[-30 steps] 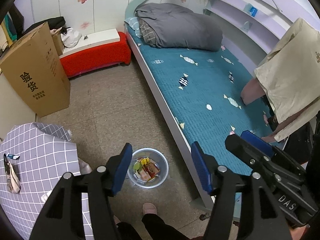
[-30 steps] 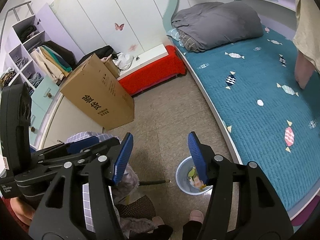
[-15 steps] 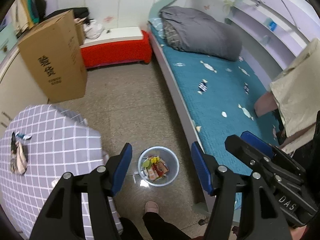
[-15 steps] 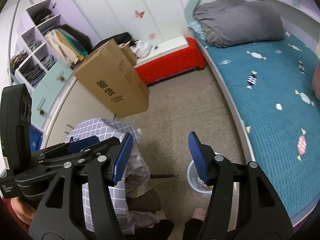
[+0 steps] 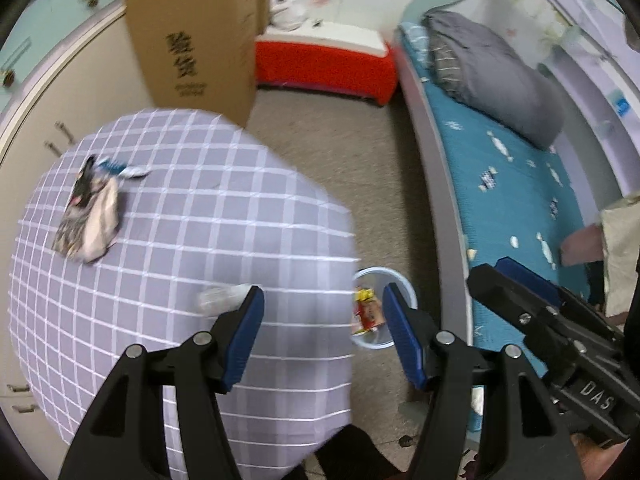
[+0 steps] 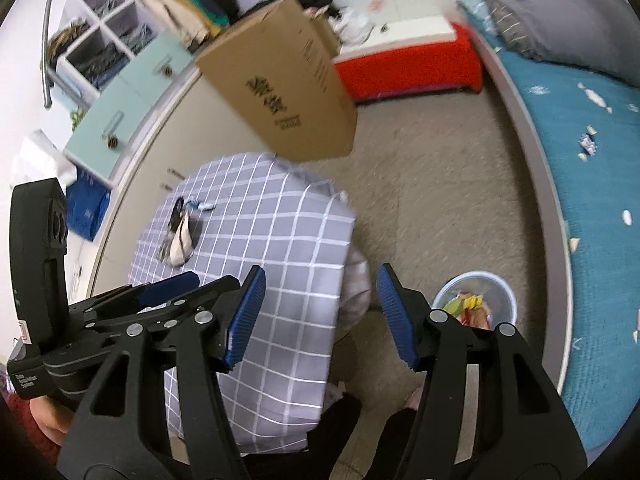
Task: Collect trash
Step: 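Move both tools back over the checked table, then grasp the small white dropper bottle with the left tool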
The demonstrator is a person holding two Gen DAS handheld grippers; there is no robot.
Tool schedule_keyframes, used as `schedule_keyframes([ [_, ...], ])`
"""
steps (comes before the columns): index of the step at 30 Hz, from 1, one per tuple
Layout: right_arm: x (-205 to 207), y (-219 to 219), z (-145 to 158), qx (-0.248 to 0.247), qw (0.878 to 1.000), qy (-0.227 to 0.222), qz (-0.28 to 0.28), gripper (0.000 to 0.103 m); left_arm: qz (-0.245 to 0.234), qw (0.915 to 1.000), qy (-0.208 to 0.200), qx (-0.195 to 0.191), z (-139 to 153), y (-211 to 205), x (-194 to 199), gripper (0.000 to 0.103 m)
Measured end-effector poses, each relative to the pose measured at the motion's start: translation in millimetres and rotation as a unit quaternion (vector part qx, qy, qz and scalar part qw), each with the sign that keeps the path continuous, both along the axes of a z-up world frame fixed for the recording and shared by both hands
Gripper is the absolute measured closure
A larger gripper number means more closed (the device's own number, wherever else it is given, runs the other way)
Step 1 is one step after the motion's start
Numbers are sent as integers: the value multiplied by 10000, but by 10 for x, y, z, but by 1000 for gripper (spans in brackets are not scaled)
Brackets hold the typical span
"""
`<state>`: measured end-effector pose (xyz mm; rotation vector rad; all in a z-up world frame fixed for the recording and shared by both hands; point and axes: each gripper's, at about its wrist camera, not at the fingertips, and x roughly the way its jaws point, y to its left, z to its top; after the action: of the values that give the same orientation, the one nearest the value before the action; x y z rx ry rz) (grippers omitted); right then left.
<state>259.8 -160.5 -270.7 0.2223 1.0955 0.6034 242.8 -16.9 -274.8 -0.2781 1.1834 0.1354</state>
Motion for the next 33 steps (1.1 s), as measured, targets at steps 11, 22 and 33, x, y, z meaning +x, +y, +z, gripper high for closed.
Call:
schedule_keyframes([
  [11, -12, 597, -402, -216, 9982, 550, -31, 45, 2, 9966, 763, -311, -682, 786, -25, 42],
  [22, 88, 798, -626, -332, 9955, 818, -356, 45, -657, 9921, 1015, -342, -1036, 821, 130, 64],
  [33, 258, 1155, -309, -336, 9990, 278, -92, 45, -175, 9986, 255, -422, -589, 1161, 127, 69],
])
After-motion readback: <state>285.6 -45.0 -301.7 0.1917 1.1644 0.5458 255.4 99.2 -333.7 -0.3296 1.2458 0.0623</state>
